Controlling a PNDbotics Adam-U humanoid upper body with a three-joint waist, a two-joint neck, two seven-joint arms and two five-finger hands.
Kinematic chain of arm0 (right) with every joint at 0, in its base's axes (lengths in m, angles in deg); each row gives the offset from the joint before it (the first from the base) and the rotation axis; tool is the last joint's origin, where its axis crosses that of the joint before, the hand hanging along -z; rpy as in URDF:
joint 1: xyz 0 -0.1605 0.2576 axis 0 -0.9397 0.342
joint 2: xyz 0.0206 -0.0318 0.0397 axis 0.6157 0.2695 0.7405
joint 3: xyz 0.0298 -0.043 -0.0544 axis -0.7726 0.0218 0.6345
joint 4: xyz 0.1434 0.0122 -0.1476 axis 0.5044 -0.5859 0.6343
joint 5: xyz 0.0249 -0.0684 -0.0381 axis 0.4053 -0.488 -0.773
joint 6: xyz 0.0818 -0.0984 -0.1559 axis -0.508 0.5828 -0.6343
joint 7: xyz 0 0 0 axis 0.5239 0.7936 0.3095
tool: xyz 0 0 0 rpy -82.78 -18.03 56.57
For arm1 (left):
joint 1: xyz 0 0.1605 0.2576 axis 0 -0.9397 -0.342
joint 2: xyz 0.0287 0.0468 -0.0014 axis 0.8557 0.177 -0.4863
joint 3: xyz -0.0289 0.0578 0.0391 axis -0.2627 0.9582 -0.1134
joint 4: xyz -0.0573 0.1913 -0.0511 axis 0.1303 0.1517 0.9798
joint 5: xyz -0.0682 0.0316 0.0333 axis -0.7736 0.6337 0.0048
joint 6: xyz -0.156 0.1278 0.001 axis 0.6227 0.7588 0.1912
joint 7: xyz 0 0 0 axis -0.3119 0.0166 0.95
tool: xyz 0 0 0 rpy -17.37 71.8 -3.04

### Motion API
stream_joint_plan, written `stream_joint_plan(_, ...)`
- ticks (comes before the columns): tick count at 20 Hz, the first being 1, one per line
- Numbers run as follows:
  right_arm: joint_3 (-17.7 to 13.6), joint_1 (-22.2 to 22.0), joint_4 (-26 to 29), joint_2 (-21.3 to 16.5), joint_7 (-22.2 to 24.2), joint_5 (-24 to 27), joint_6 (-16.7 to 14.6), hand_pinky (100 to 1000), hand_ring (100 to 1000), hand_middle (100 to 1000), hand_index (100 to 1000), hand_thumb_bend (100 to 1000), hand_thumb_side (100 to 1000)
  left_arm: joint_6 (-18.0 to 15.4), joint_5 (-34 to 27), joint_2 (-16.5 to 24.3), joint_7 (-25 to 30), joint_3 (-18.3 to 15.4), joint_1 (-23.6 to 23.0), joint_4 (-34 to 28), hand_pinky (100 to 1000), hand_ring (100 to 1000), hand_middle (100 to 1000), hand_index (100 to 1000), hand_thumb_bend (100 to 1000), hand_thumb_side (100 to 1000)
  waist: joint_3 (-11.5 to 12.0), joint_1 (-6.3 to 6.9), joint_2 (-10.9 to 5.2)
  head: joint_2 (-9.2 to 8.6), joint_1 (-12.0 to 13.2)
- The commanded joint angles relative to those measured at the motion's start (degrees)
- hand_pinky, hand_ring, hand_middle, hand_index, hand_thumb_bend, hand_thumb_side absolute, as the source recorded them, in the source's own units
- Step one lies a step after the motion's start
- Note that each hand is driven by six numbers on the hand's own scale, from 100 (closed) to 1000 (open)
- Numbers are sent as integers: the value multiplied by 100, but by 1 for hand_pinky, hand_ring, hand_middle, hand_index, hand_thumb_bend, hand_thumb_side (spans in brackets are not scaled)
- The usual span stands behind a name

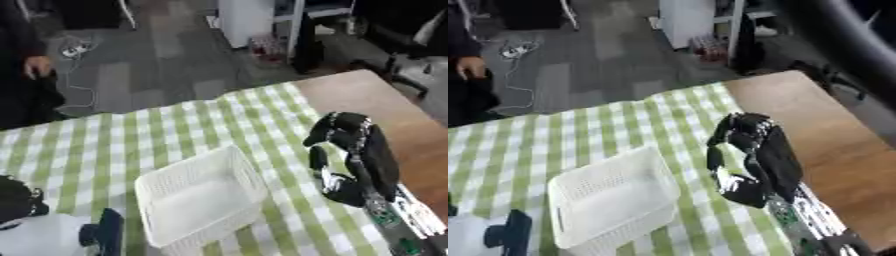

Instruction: Pick up objects on the table and place them in the box.

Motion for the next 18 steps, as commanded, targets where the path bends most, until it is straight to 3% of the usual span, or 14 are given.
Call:
stream_joint_plan(1, -15, -17, 78, -45, -5, -40, 33, 289, 414, 446, 496, 100, 980, 90, -11, 294, -291, -181, 141, -146, 100, 100, 100, 400, 100, 612, 21, 8, -58, -220, -242)
stream_joint_plan(5, 15, -41, 78, -27, -1, -81, 51, 289, 414, 446, 496, 100, 981, 138, -145, 426, -756, -253, 177, -294, 100, 100, 100, 400, 100, 603, 42, 8, -51, -412, -572)
stream_joint_plan(18, 38, -5, 78, -38, -24, -105, 50, 291, 415, 446, 496, 100, 981, 251, -219, 425, -2556, -218, 289, -472, 100, 100, 100, 401, 100, 594, 11, 14, -48, -410, -561)
